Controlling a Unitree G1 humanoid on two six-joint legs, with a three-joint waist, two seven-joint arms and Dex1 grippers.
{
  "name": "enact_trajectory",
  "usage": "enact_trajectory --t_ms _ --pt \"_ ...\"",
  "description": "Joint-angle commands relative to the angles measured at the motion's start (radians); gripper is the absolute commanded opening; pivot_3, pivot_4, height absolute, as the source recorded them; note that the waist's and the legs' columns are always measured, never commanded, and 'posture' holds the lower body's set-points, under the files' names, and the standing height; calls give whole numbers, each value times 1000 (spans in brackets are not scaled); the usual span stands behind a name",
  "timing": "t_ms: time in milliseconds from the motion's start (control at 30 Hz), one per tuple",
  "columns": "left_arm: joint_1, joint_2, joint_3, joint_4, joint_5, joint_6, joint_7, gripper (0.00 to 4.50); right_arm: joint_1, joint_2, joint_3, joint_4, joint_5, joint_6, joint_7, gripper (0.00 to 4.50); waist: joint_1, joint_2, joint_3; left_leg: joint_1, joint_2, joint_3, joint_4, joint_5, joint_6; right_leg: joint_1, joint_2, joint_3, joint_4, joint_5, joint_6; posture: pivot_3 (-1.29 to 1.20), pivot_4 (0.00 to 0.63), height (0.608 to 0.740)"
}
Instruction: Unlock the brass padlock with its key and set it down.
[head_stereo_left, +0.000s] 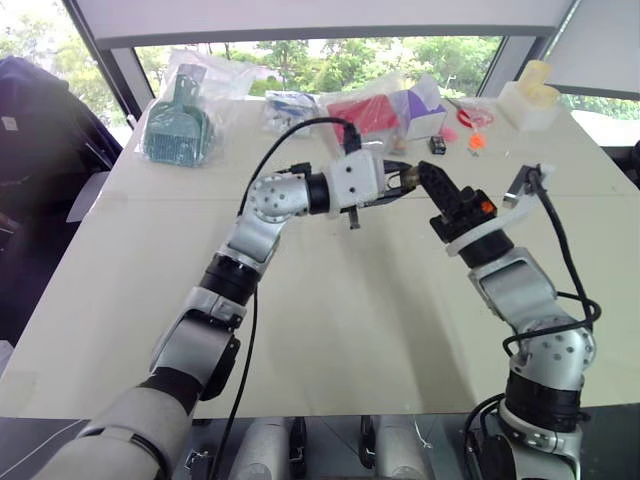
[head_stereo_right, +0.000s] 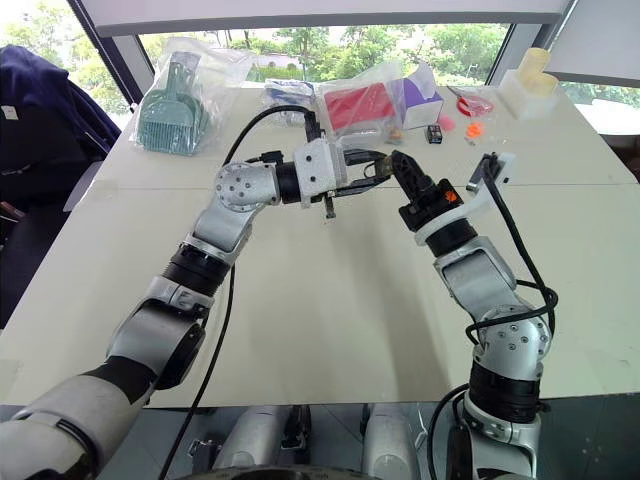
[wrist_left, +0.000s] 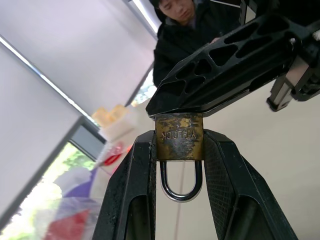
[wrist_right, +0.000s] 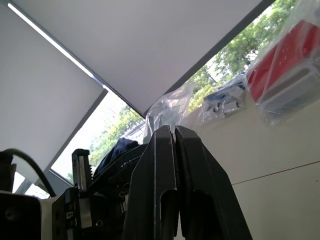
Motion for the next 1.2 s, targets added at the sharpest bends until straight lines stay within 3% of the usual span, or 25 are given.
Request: enact_trajectory --t_ms 33,200,333,467,500,567,700,900,1200 --pt "-34 25 6 4 168 -233 250 875 -8 53 -8 35 -20 -44 -104 55 -1 0 0 0 0 0 0 0 0 0 0 0 0 0 0 0 150 735" --pt "-68 71 -31 58 439 -339 588 875 -17 133 1 54 -32 -89 -171 55 1 0 0 0 0 0 -1 0 0 0 0 0 1 0 0 0 150 735" --pt "-85 95 -62 84 550 -364 739 875 -21 155 23 56 -36 -95 -181 55 0 0 0 0 0 1 -1 0 0 0 0 0 1 0 0 0 150 735" --pt "-93 58 -63 186 372 -361 568 875 -14 89 45 33 -110 -91 -88 55 1 0 0 0 0 1 -1 0 0 0 0 0 1 0 0 0 150 735" --pt "-93 48 -60 208 312 -353 497 875 -8 59 51 22 -128 -87 -40 289 2 0 0 0 0 1 -1 0 0 0 0 0 0 0 0 0 150 735" --pt "-89 44 -65 232 212 -345 359 875 14 -3 48 -4 -147 -90 74 869 -1 0 0 0 0 1 0 0 0 0 -1 0 -1 0 0 0 150 735" --pt "-94 43 -65 258 108 -324 220 875 73 -172 59 19 -263 -79 275 2846 -5 0 0 0 0 2 -1 0 1 0 -1 0 -1 0 0 0 150 735" --pt "-94 37 -54 253 78 -338 203 875 100 -242 32 39 -225 -37 424 2846 -1 0 0 1 1 2 0 -1 1 0 0 0 -1 0 1 0 150 735" --pt "-48 21 -54 178 60 -338 191 875 74 -193 37 67 -226 -11 452 2846 1 0 0 0 1 2 0 -1 1 1 -1 0 -1 0 0 0 150 735"
